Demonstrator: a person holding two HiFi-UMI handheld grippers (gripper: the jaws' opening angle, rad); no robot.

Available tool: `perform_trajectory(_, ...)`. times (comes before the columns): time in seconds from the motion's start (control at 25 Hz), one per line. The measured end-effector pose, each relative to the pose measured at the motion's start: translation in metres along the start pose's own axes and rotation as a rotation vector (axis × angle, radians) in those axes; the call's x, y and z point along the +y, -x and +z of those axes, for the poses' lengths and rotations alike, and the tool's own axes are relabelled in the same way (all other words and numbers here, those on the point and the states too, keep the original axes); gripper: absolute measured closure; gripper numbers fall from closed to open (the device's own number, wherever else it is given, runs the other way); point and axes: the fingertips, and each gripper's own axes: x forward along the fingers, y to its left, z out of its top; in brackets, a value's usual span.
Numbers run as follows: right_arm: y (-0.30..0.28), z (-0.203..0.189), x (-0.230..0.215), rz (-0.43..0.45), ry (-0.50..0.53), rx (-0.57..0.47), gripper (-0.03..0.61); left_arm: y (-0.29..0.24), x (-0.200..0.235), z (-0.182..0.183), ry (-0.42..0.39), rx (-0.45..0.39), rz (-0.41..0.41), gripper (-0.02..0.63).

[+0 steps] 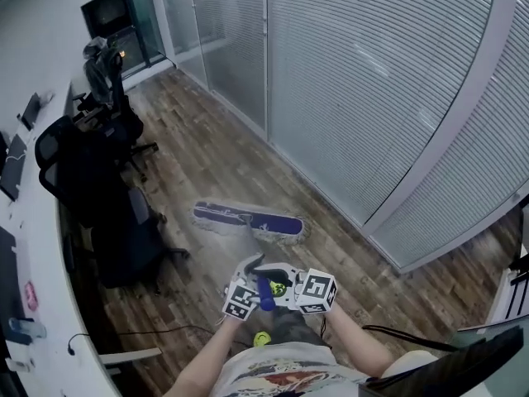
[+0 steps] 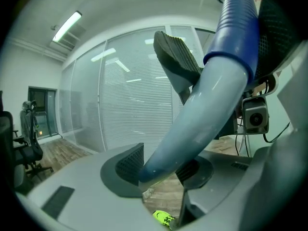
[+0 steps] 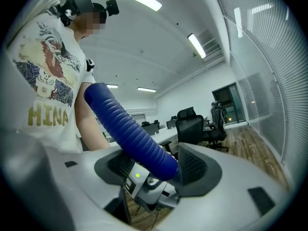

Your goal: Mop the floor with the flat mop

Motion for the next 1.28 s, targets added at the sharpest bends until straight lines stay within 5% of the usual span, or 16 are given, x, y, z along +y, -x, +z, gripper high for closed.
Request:
perform_trajectory(0.24,0.009,-0.013,0.129,0.008,-0.012,0.029,0.321,0.087,-0.097,-0.006,0.048,-0.022,0.010,0.465)
perform_trajectory(0.76,0.099,-0.047,0.300,-0.018,-0.040,0.017,0.321,0.152,-0.289,-0.010,-0.009,0.024,-0.057,0.465)
perform_trajectory(1.0,0.110,-0.064,0.310,-0.027,-0.037,0.014,0.321,0.148,-0.309,-0.025,-0.051,0.036,-0.087,0.465)
perform_trajectory(1.28,0.093,-0.055,0.274,-0.014,0.011,0.006,0.322,0.135,-0.273,-0.014,-0.006,-0.028,-0.096,0.462)
